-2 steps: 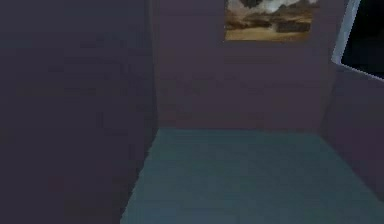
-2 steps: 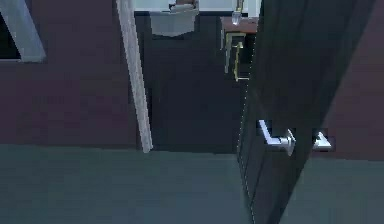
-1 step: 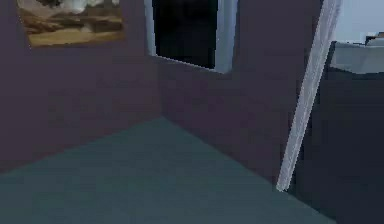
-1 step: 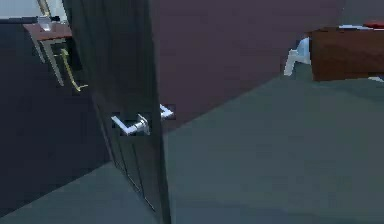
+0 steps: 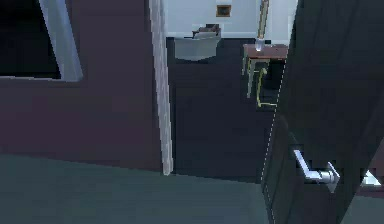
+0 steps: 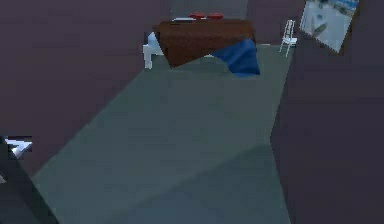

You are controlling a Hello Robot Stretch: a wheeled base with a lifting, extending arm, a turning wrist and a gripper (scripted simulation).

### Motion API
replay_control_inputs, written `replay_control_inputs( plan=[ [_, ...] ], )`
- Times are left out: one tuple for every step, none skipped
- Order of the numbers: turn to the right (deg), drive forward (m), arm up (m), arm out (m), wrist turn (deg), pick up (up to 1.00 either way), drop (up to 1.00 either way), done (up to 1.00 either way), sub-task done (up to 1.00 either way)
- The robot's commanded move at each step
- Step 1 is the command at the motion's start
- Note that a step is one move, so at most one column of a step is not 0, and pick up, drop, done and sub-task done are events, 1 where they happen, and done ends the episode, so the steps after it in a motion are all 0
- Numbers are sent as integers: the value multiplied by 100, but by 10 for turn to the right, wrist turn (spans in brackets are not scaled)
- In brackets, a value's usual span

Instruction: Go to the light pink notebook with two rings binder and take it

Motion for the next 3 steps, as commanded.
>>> replay_control_inputs(
  plan=[
    [0, 45, 0, 0, 0, 0, 0, 0, 0],
    [0, 100, 0, 0, 0, 0, 0, 0, 0],
    [0, 40, 0, 0, 0, 0, 0, 0, 0]
  ],
)
